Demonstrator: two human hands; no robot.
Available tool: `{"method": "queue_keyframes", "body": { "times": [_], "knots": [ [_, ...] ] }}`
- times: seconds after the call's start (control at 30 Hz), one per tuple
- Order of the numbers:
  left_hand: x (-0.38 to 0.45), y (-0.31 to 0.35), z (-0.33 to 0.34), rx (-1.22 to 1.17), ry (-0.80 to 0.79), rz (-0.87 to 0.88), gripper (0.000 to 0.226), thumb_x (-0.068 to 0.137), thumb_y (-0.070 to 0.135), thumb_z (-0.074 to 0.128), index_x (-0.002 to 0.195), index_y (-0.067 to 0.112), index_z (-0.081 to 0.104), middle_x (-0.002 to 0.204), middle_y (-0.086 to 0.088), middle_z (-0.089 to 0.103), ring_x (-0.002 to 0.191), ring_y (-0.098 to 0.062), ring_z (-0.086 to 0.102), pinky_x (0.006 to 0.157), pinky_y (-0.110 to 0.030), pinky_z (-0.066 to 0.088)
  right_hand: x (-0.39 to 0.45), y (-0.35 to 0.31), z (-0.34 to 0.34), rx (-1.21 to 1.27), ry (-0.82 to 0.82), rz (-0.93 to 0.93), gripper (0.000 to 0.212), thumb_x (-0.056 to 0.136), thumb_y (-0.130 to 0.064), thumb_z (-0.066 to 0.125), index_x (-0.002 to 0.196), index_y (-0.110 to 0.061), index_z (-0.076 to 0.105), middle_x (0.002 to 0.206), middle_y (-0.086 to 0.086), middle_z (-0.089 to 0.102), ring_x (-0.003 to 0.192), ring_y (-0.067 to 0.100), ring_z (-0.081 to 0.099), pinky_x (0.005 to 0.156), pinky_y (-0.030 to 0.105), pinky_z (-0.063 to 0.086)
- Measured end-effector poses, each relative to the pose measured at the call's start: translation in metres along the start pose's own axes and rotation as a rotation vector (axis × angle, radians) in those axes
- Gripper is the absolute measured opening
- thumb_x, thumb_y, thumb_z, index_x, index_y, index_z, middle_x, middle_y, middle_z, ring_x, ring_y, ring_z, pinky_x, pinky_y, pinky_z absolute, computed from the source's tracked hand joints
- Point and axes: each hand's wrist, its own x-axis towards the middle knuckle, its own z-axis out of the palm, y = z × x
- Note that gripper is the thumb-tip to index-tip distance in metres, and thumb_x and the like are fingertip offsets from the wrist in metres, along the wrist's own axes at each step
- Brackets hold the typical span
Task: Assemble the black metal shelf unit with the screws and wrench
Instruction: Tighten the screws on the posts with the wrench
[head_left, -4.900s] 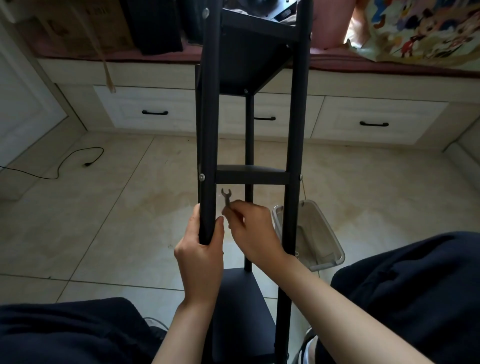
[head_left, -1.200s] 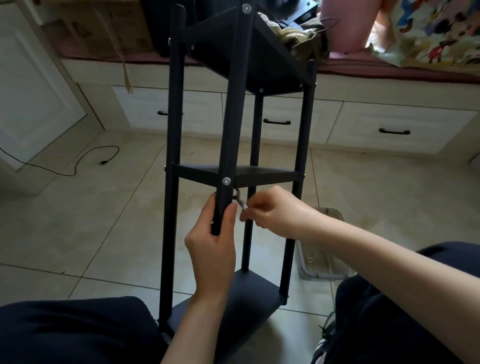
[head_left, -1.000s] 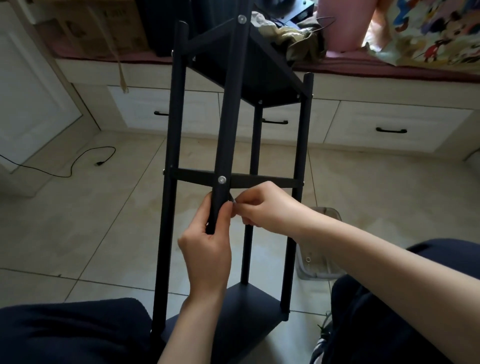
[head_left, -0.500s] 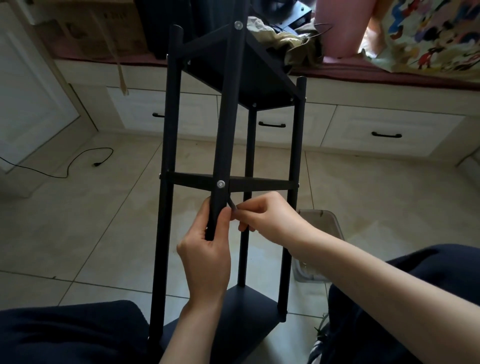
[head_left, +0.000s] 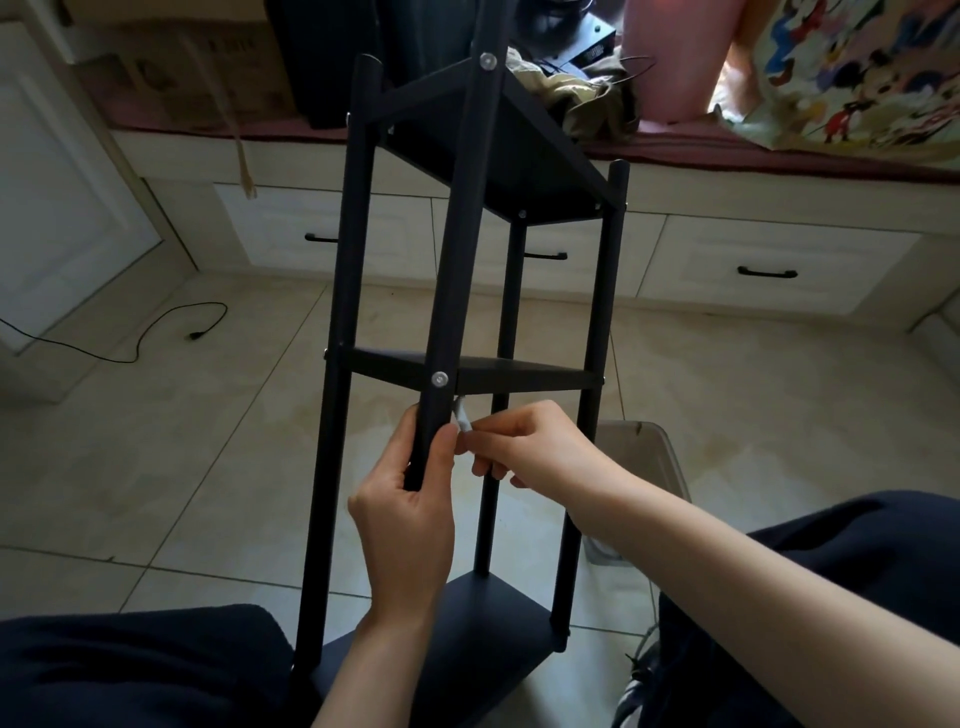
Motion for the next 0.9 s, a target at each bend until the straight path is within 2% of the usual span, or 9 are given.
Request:
{"method": "queue_keyframes", "body": {
  "times": [0.1,0.17,0.3,0.37,0.43,0.63,0.8,0.9],
  "knots": [
    [-0.001,0.000,-0.001,-0.016,0.013,0.001,0.056,0.089,0.060,0.054,0.124,0.020,0.070,0.073,0.023,0.064,0.058,-0.004,0.059,0.055,-0.014,0.047,0.002,-0.002,0.001,0.010,0.031,-0.052,0.024,0.095,-0.031,0.061,0.074,-0.034,0.071,0.061,-0.014,0.062,0.061,-0.001,0.056,0.047,0.003,0.037],
    [-0.001,0.000,-0.002,-0.024,0.019,0.003,0.061,0.088,0.064,0.053,0.124,0.017,0.071,0.072,0.022,0.063,0.055,-0.006,0.058,0.052,-0.014,0.045,0.004,-0.001,0.004,0.016,0.046,-0.071,0.021,0.096,-0.029,0.060,0.081,-0.031,0.074,0.065,-0.014,0.063,0.060,-0.003,0.056,0.051,0.005,0.039],
    [0.002,-0.003,-0.004,-0.006,0.031,-0.001,0.052,0.091,0.055,0.056,0.122,0.017,0.071,0.069,0.014,0.064,0.046,-0.012,0.051,0.042,-0.026,0.043,0.009,0.002,0.012,0.028,0.088,-0.119,0.020,0.097,-0.025,0.059,0.095,-0.018,0.078,0.071,-0.009,0.066,0.068,0.000,0.059,0.066,0.013,0.044],
    [0.003,-0.005,-0.005,0.000,0.032,-0.009,0.047,0.092,0.049,0.057,0.123,0.017,0.070,0.067,0.008,0.063,0.044,-0.019,0.049,0.039,-0.031,0.042,0.010,0.004,0.016,0.002,0.114,-0.152,0.020,0.097,-0.022,0.059,0.101,-0.015,0.078,0.074,-0.006,0.068,0.071,0.001,0.060,0.068,0.011,0.044],
    [0.004,-0.007,-0.007,0.007,0.030,-0.019,0.044,0.092,0.047,0.057,0.123,0.017,0.070,0.066,0.006,0.062,0.044,-0.019,0.050,0.040,-0.029,0.043,0.011,0.008,0.018,-0.004,0.136,-0.163,0.021,0.098,-0.022,0.058,0.103,-0.015,0.077,0.079,-0.003,0.070,0.077,0.003,0.063,0.071,0.010,0.044],
    [0.007,-0.012,-0.010,0.007,0.012,-0.042,0.043,0.093,0.044,0.058,0.120,0.013,0.071,0.068,0.008,0.063,0.046,-0.012,0.051,0.044,-0.023,0.043,0.015,0.016,0.024,0.157,0.126,-0.134,0.022,0.098,-0.028,0.057,0.095,-0.019,0.077,0.077,-0.004,0.067,0.073,0.003,0.059,0.066,0.015,0.042],
    [0.014,-0.014,-0.016,0.008,-0.017,-0.033,0.034,0.098,0.037,0.058,0.122,0.016,0.070,0.066,0.007,0.060,0.046,-0.014,0.051,0.044,-0.023,0.043,0.021,0.026,0.032,0.211,0.102,-0.160,0.020,0.098,-0.025,0.057,0.092,-0.022,0.076,0.074,-0.006,0.065,0.064,-0.010,0.056,0.057,0.005,0.040],
    [0.017,-0.016,-0.019,-0.003,-0.022,-0.027,0.033,0.099,0.037,0.059,0.119,0.014,0.070,0.066,0.007,0.060,0.045,-0.013,0.051,0.043,-0.021,0.042,0.024,0.031,0.038,0.176,0.087,-0.130,0.020,0.097,-0.027,0.058,0.085,-0.028,0.074,0.071,-0.010,0.063,0.065,-0.010,0.055,0.062,0.010,0.040]
  ]
}}
